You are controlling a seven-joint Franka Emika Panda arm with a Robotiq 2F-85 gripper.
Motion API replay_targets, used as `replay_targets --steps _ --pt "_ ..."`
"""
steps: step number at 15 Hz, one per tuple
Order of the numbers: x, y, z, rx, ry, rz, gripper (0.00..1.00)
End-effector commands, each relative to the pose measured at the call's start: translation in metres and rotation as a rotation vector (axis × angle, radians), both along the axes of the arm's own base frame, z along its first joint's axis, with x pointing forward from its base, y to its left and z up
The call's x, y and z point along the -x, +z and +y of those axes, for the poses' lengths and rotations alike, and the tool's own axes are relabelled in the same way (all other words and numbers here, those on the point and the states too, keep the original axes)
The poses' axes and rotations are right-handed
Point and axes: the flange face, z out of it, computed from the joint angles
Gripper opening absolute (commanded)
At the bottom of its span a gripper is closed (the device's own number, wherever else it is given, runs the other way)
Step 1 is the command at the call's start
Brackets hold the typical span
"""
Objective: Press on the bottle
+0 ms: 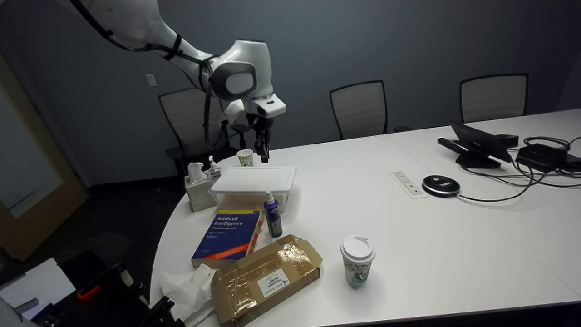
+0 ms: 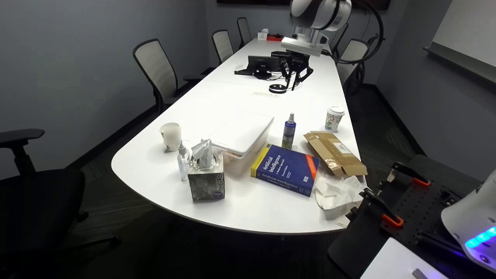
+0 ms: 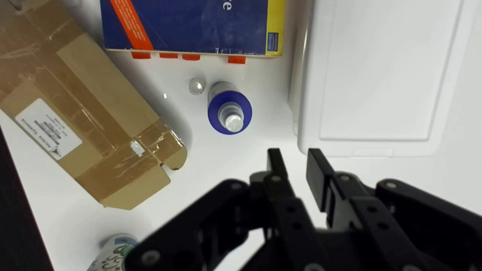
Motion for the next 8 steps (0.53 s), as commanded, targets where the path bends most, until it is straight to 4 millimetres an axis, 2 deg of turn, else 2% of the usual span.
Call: replay_targets --steps 1,6,8 --pt "0.024 0.05 0.012 0.005 -0.033 0.0 0.57" --pt "0.039 0.099 0.024 0.033 -0.035 -0.024 0.95" --pt "0.043 0.109 0.027 0.038 -0.031 -0.024 1.0"
